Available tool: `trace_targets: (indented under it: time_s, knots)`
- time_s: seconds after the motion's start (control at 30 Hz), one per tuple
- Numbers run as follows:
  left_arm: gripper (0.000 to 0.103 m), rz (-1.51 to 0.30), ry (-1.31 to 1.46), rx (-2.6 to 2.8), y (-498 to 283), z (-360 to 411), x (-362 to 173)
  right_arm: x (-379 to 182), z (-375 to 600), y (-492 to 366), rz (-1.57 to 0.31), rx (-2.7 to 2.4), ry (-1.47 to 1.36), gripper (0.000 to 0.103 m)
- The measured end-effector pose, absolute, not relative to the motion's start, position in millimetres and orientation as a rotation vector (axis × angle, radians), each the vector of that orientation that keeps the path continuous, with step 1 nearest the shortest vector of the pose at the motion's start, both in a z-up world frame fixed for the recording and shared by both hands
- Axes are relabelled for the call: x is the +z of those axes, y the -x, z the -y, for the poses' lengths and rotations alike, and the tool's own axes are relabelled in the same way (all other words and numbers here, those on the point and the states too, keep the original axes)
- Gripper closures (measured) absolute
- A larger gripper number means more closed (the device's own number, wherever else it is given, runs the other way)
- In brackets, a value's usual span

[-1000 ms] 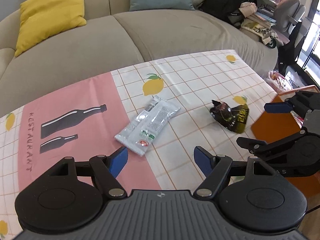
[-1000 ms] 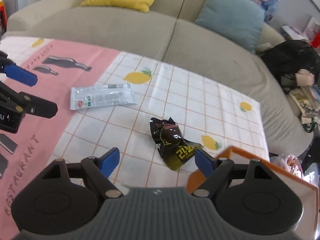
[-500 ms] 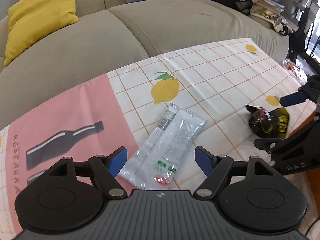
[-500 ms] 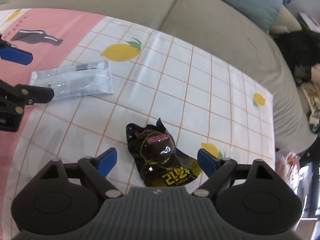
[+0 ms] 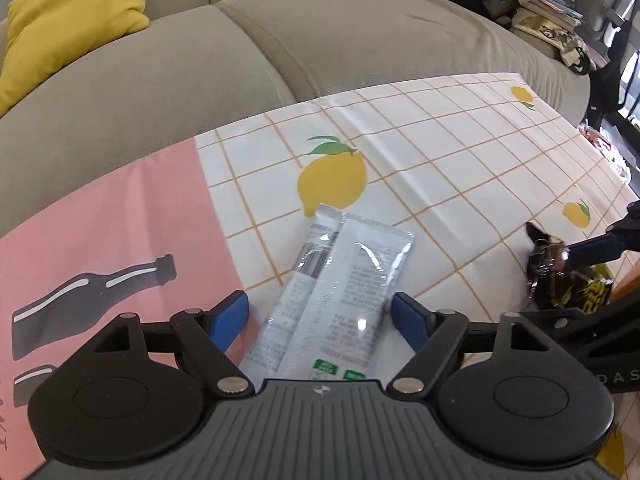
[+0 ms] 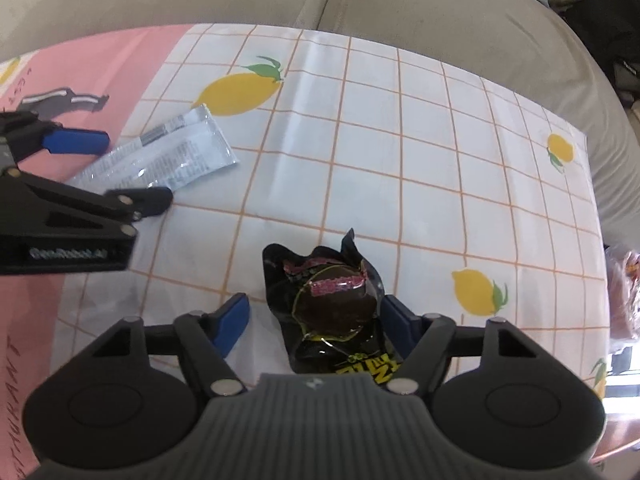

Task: Organize snacks
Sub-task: 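Grasp the clear white snack packet with the left tool while the right tool grasps the black snack bag, then carry the clear packet and black bag over the orange box and lower them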

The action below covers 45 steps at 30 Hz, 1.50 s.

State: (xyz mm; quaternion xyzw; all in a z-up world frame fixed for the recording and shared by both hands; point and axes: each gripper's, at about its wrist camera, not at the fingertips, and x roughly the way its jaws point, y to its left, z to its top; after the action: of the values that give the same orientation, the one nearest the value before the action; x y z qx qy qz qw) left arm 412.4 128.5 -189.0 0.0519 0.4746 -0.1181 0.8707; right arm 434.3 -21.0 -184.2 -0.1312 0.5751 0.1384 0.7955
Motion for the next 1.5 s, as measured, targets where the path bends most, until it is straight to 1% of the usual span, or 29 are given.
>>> trace_targets:
  time_s: [0.07,0.13,0.23,0.47,0.83,1.07,1.27,1.3,1.43,1.47,1.5]
  knots:
    - [0.027,-0.995,-0.104,-0.239,-411.7,-125.9,-187.4,-183.1,19.9,-430.1,-1.224,0.299,0.27,0.045]
    - [0.034,-1.004,-0.098,-0.227,-409.5,-124.2,-185.4,-182.8,17.0,-424.7,-1.209,0.295,0.274,0.045]
    - [0.037,-1.039,-0.085,-0.201,-403.6,-123.0,-182.8,-182.2,14.0,-415.0,-1.196,0.293,0.252,0.046]
    - [0.039,-1.117,-0.049,-0.14,-364.8,-119.7,-178.3,-179.5,4.3,-377.5,-1.183,0.298,0.245,0.046]
    - [0.041,-1.235,0.059,-0.057,-298.6,-129.6,-171.0,-172.6,12.5,-309.6,-1.195,0.304,0.181,0.046]
    - [0.041,-1.268,0.055,-0.035,-257.4,-132.7,-169.4,-173.4,15.4,-262.9,-1.125,0.308,0.225,0.046]
    - [0.04,-1.252,0.048,-0.061,-235.9,-133.3,-168.2,-175.8,20.1,-238.3,-1.065,0.318,0.238,0.045]
    - [0.039,-1.238,0.041,-0.07,-232.8,-133.2,-168.6,-176.2,21.7,-235.7,-1.054,0.32,0.233,0.044]
    - [0.029,-1.174,0.031,-0.099,-224.1,-135.0,-170.3,-178.6,25.5,-227.1,-1.007,0.336,0.228,0.041]
    - [0.026,-1.163,0.044,-0.111,-222.0,-136.6,-169.8,-178.9,26.7,-226.1,-1.0,0.341,0.221,0.039]
    - [0.025,-1.147,0.067,-0.123,-220.4,-140.0,-169.4,-178.8,28.1,-225.3,-0.992,0.344,0.213,0.036]
